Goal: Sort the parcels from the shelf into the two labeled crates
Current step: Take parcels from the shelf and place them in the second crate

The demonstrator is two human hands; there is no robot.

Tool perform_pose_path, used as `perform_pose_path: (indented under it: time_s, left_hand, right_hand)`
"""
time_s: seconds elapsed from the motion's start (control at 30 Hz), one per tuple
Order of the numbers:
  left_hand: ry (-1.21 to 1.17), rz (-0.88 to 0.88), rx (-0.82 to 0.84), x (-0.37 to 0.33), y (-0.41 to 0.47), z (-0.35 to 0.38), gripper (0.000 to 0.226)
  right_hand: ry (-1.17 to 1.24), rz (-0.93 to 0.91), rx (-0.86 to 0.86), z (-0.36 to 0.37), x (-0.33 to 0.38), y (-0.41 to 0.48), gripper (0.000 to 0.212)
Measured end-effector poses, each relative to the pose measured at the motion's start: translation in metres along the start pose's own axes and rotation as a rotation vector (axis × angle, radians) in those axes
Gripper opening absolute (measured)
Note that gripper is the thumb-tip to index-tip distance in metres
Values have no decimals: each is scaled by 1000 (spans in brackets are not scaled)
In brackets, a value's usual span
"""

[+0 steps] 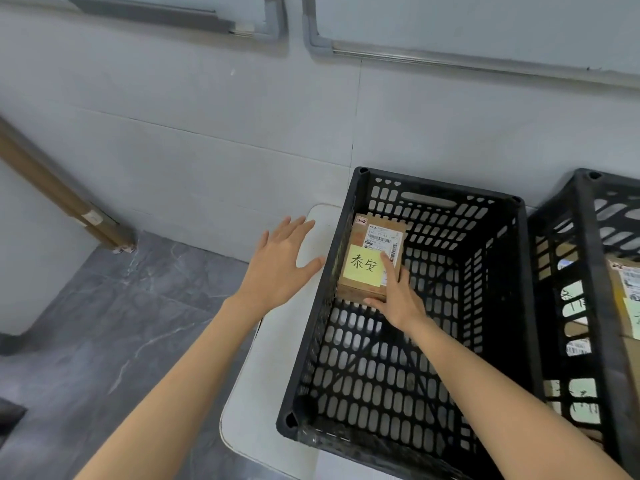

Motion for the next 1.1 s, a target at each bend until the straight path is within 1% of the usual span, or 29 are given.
perform_pose_path:
  time_s: [0.13, 0.2, 0.3, 0.37, 0.5, 0.7, 0.87, 1.1]
  left_hand:
    - [6, -2, 8, -7, -6, 2, 63]
    - [7, -4, 3, -12, -11, 2, 62]
    - [-5, -5, -8, -22, -20, -1, 61]
    - [-12, -9, -21, -30, -28, -4, 61]
    - [-24, -18, -68, -56, -54, -16, 61]
    - [6, -1, -142, -107, -119, -30, 60]
    - [21, -20, -223, -156, -205, -41, 58]
    - [61, -103, -375, -215, -353, -61, 57]
  right_hand:
    - [-111, 34, 140, -17, 2, 1, 116]
    - [-144, 51, 189, -31, 4, 0, 112]
    - [-146, 20, 212, -54, 10, -8, 106]
    - [-116, -33, 181, -68, 15, -20, 100]
    - [-62, -149, 53, -98, 22, -59, 83]
    - [-9, -282, -93, -133, 25, -150, 75]
    - [1, -389, -173, -147, 19, -240, 72]
    - [-47, -533, -205, -146, 14, -373, 72]
Point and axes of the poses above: each hand's wrist, its own y-axis towards the middle knuckle, its own z-axis out of the palm, x = y × z, the point moved 1 cm from there along y, towards the middle knuckle, and after that the axes turned 8 degrees about z, right-handed, at the moved point
